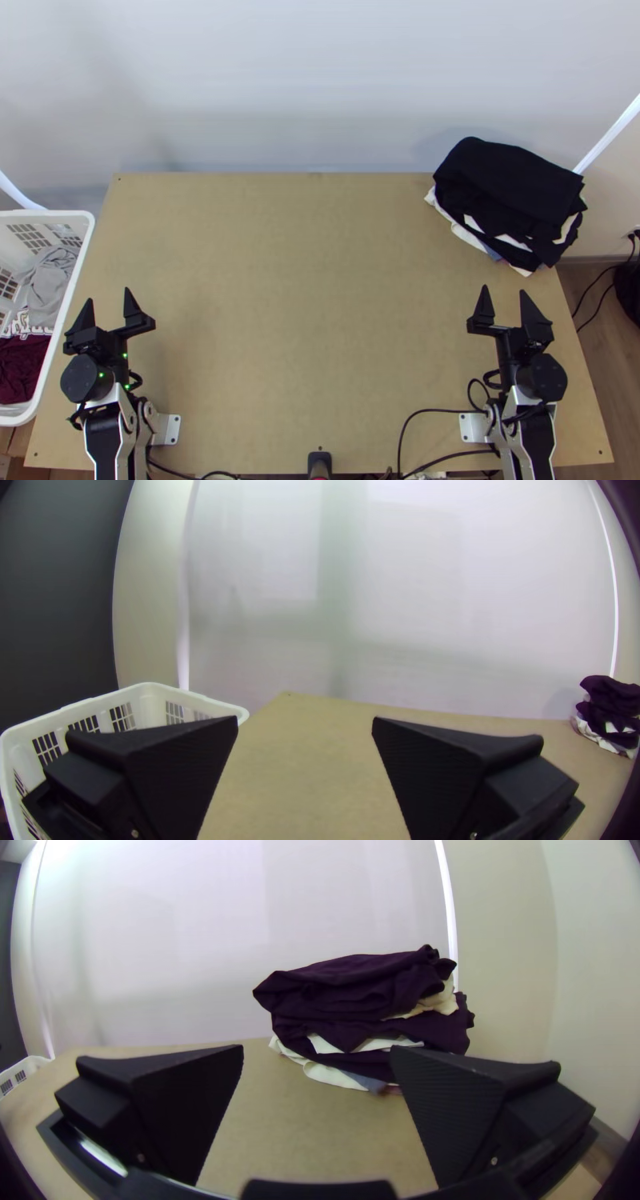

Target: Fold the t-shirt

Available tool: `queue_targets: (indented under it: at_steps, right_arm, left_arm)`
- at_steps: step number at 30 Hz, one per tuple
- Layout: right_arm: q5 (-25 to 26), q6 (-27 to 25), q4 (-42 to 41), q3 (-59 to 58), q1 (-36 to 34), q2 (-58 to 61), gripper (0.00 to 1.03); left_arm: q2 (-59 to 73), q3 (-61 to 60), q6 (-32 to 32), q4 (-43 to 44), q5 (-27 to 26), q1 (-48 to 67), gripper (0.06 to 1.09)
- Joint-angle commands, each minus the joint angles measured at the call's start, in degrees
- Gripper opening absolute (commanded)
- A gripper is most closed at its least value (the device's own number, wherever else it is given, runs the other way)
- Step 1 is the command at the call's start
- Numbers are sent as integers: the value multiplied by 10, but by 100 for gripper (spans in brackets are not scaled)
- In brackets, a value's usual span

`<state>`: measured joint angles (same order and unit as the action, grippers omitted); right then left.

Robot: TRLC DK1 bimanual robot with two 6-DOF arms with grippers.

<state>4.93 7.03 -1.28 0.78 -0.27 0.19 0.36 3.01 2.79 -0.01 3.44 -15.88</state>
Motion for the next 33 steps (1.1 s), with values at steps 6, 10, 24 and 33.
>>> queue_targets:
  at_steps: [6, 10, 24, 33]
  right_arm:
    - [2, -8, 11, -4, -3, -3, 99]
    - [2, -8, 11, -4, -3, -3, 99]
    - [2, -8, 11, -4, -3, -3, 99]
    - [2, -8, 11, -4, -3, -3, 99]
  left_arm:
    - [-4, -20, 8, 1, -4, -2, 104]
    - [-4, -20, 8, 1, -4, -2, 104]
    - [-4, -27, 9, -5, -27, 3, 104]
    - [-5, -19, 27, 5, -39, 20, 104]
